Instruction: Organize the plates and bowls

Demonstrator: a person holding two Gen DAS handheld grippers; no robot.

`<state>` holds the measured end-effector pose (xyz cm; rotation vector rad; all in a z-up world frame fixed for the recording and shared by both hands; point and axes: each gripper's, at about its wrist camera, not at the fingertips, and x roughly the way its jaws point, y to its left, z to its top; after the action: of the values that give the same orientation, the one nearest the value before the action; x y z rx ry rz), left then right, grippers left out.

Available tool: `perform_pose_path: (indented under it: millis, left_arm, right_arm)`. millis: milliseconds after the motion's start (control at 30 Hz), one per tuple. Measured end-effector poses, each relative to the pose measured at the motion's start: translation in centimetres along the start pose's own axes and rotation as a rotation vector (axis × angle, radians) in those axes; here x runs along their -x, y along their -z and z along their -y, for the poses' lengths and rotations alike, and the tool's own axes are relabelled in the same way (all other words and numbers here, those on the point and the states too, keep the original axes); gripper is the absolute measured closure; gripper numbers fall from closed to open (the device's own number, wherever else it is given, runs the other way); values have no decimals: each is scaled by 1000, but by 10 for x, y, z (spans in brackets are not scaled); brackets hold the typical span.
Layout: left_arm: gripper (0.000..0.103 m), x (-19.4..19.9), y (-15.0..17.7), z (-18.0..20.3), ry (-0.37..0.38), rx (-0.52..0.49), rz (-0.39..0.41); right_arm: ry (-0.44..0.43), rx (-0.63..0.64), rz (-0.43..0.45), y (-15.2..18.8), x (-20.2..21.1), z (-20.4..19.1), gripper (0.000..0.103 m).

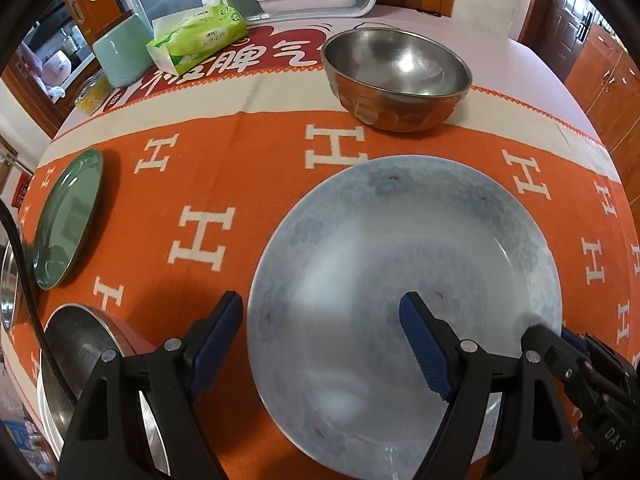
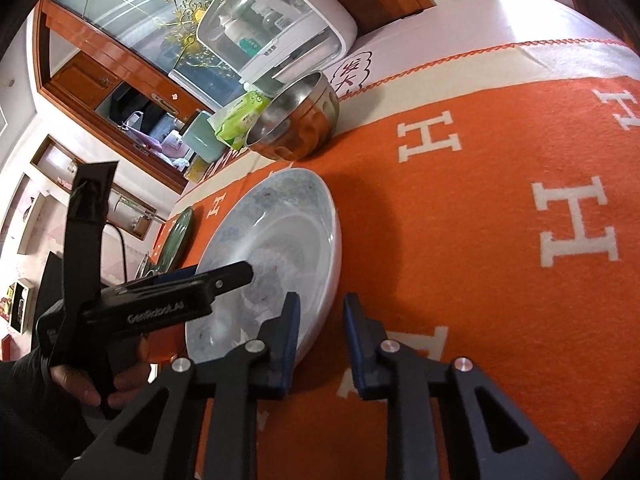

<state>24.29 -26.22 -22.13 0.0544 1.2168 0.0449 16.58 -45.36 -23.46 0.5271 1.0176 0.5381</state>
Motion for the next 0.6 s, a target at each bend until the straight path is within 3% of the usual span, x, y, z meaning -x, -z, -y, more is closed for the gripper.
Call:
perform_pose_path:
  millis: [267, 433, 600]
  left_arm:
    - [24, -9, -12, -7, 12, -14, -30]
    - [35, -10, -15, -5, 67, -3, -30]
    - [44, -11, -18, -12, 66, 8, -33]
  right_arm:
    - [-16, -3, -12, 1, -2, 1, 84]
    - [-18, -4, -17, 1, -2, 0, 84]
    - [-19, -7, -22, 3, 0, 1, 84]
